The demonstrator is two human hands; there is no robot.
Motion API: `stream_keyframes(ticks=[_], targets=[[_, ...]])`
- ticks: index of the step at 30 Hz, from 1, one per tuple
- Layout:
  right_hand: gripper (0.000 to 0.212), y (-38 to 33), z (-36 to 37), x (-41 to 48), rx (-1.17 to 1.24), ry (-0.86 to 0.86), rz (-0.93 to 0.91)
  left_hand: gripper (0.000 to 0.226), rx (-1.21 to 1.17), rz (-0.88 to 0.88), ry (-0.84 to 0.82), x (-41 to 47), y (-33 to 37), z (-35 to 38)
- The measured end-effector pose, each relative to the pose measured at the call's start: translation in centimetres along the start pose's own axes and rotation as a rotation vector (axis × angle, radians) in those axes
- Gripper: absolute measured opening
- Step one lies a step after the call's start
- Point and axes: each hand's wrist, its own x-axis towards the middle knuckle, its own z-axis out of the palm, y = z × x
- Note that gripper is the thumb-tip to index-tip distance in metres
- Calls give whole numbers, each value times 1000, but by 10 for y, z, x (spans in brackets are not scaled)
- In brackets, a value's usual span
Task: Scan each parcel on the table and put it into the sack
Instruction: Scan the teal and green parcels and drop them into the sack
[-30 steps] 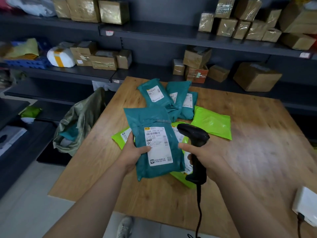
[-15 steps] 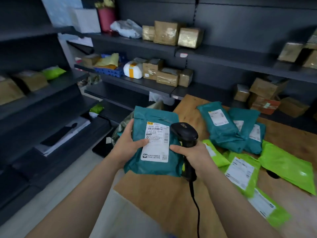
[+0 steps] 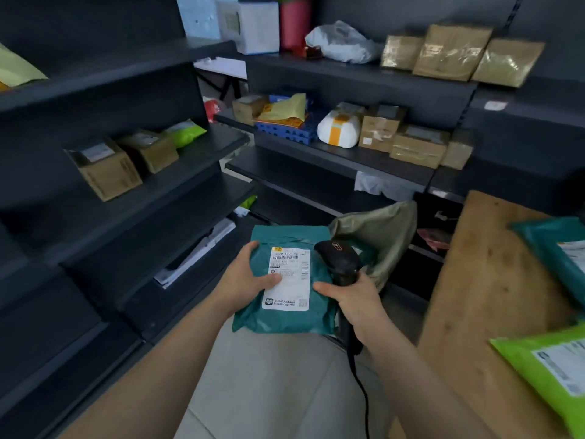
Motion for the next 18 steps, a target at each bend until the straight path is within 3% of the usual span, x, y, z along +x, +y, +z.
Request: stream_keyframes(ticks=[6, 10, 18], targets=[[42, 7, 18, 77, -15, 145, 65, 87, -19, 1, -156, 109, -9, 1], [49, 13, 7, 141, 22, 271, 98, 86, -73, -8, -280, 191, -1, 33], [57, 31, -17, 266, 4, 455, 230, 90, 35, -54, -453, 336, -6, 107]])
